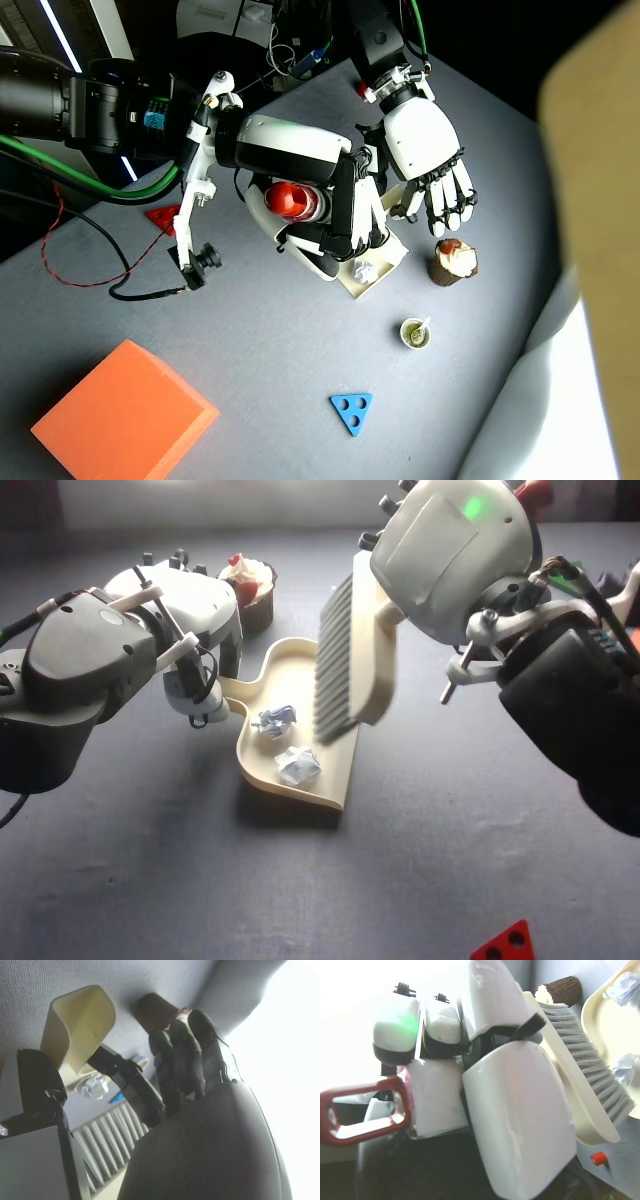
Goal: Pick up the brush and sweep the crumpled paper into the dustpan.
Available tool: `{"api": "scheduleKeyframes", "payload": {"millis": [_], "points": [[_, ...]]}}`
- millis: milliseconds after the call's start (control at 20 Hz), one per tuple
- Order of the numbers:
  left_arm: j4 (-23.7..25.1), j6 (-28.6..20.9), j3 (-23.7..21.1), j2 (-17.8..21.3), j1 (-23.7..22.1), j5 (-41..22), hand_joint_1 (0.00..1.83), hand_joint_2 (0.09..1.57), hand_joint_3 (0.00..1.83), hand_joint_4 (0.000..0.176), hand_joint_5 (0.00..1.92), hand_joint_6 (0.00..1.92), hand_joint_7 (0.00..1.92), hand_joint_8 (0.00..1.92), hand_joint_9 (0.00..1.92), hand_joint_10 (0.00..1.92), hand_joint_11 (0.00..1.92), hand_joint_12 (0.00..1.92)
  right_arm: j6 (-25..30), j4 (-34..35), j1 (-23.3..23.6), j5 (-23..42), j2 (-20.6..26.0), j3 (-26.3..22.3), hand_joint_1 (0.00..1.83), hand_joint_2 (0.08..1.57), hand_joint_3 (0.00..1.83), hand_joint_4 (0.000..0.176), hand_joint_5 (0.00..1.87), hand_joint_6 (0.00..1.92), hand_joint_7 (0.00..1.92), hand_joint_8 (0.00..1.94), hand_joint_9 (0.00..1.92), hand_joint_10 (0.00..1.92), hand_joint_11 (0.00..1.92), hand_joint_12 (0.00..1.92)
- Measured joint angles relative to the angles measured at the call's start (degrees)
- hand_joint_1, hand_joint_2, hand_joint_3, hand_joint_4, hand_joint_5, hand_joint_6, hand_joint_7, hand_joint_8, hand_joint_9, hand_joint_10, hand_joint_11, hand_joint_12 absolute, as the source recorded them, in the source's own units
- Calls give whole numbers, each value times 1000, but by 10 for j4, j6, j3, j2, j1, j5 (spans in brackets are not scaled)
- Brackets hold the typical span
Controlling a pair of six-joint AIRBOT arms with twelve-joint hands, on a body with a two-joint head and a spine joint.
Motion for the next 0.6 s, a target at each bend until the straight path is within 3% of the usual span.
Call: {"api": "scheduleKeyframes", "payload": {"millis": [100, 200, 600], "points": [[0, 0, 0, 0, 0, -2, 1157, 1021, 0, 0, 1211, 583, 446, 5, 311, 7, 11, 557, -71, -6, 1, -43, 5, -5, 1613, 1163, 0, 176, 998, 1921, 1095, 1941, 1282, 1921, 1358, 1921], [0, -1, 0, -2, 0, -3, 1157, 1022, 0, 0, 1209, 586, 442, 3, 311, 6, 3, 554, -87, -8, 1, -78, 3, -2, 1603, 1161, 0, 176, 991, 1921, 1103, 1941, 1293, 1921, 1349, 1921], [-5, -2, -1, -3, 0, -7, 1151, 1017, 0, 0, 1223, 564, 427, 2, 281, 4, 13, 542, -70, 11, -24, -63, -10, 34, 1598, 1152, 0, 175, 968, 1921, 1084, 1941, 1278, 1921, 1357, 1921]]}}
